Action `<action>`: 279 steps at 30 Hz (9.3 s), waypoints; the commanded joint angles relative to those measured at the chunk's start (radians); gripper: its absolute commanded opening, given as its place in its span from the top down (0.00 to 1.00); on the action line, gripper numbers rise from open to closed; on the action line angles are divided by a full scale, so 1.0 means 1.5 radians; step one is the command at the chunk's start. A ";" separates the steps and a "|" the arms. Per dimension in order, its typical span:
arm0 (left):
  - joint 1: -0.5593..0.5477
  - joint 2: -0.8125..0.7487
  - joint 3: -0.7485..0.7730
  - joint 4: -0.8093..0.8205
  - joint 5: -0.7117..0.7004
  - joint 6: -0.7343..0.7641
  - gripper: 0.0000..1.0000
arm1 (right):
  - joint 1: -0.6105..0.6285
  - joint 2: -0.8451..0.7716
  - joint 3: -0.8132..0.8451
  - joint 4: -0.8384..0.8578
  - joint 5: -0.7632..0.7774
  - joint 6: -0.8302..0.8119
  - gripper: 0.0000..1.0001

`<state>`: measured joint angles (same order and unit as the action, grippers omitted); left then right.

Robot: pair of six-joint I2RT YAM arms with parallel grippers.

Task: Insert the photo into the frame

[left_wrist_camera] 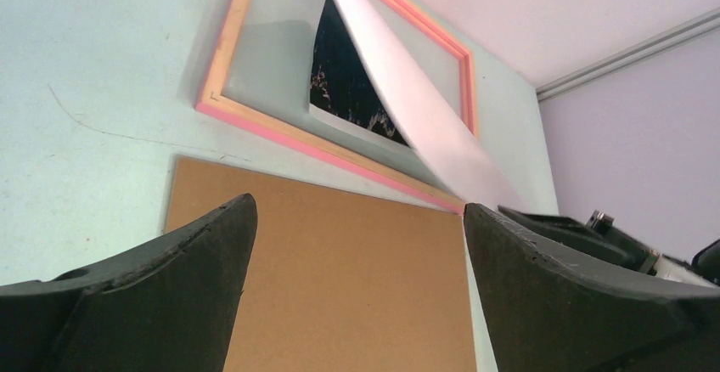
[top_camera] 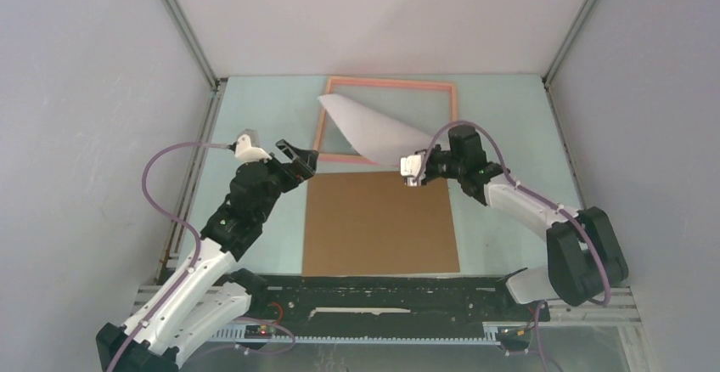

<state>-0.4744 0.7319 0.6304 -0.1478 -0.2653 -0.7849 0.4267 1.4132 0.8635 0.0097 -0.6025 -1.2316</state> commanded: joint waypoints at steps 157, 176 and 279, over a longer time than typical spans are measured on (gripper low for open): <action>0.138 0.417 0.296 0.172 0.157 0.004 0.00 | -0.397 0.447 0.494 -0.329 -0.068 1.118 1.00; 0.171 0.704 0.516 0.184 0.088 0.071 0.00 | -0.402 0.732 0.986 -0.452 -0.148 1.075 1.00; 0.191 0.601 0.325 0.195 0.161 0.033 0.00 | -0.172 0.379 0.627 -0.500 0.268 1.092 0.02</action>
<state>-0.1703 1.7836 1.2076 0.1841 -0.0822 -0.7113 0.0422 2.0281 1.8843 -0.7437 -0.1658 0.3214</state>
